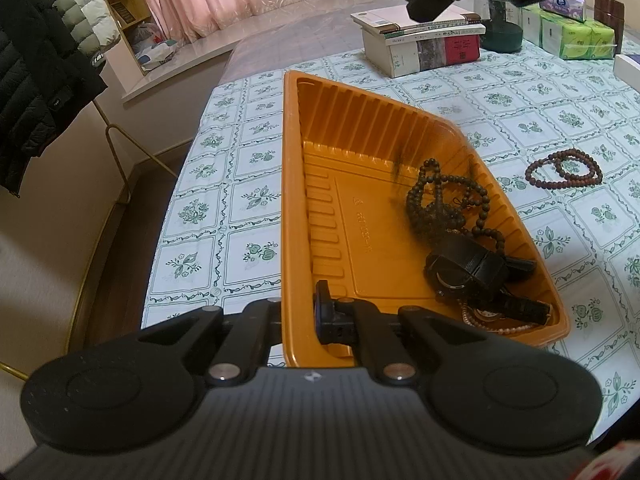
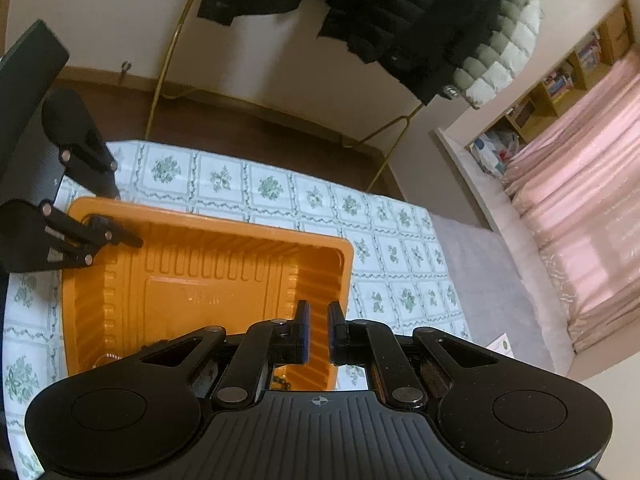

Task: Organize jewelry
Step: 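Lower the dark strand into the orange tray and open the right tool, then move the right tool to the reddish-brown bead bracelet and grasp it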

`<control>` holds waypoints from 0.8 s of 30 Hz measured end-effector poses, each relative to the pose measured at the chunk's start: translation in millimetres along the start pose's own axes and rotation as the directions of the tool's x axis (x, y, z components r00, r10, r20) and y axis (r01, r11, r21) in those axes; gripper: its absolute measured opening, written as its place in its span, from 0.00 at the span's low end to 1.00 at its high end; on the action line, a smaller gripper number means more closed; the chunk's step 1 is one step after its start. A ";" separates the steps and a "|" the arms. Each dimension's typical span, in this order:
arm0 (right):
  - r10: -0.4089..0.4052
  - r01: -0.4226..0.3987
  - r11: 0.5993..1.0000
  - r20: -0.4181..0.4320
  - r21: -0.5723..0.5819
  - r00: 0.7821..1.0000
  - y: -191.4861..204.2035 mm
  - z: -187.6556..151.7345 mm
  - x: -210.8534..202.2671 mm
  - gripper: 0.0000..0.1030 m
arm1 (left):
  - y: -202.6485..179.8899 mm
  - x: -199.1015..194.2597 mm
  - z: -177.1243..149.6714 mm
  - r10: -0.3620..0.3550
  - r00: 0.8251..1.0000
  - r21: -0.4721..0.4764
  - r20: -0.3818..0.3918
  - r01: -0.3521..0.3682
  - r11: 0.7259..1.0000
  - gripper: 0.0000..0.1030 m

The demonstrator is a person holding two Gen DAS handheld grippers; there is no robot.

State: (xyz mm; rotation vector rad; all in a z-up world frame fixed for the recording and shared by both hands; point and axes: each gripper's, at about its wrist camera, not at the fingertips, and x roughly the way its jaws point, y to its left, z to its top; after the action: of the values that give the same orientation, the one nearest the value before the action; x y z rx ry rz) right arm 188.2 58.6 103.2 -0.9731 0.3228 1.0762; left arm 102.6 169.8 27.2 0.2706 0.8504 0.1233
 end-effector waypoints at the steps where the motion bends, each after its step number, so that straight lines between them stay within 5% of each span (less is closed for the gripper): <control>1: -0.002 0.002 1.000 0.006 0.014 1.000 -1.4 -1.1 -1.9 0.07 | 0.0 0.1 -0.3 0.001 1.000 0.000 0.000 -0.001 1.000 0.03; 8: -0.042 0.035 0.975 0.028 0.220 0.999 -10.2 -29.5 -26.8 0.07 | -0.2 0.1 0.1 0.001 1.000 0.001 0.000 -0.001 1.000 0.03; 12: -0.060 0.055 0.913 0.000 0.404 0.998 -2.4 -69.5 -36.6 0.07 | -0.4 -0.5 0.1 0.002 1.000 0.001 0.000 -0.002 1.000 0.03; 18: -0.058 0.073 0.720 -0.045 0.690 0.997 17.0 -143.1 -46.2 0.07 | -0.6 -1.7 0.7 0.005 1.000 0.005 -0.002 -0.005 1.000 0.03; 24: -0.065 0.140 0.538 -0.125 0.831 0.990 41.6 -204.3 -55.0 0.07 | -3.1 -4.0 0.7 0.010 1.000 0.009 0.000 -0.010 1.000 0.04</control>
State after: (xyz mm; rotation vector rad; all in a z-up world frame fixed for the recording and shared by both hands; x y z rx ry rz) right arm 171.0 -131.3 2.6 -0.1345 0.7618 0.6221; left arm 100.5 165.8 29.7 0.2836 0.8495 0.1283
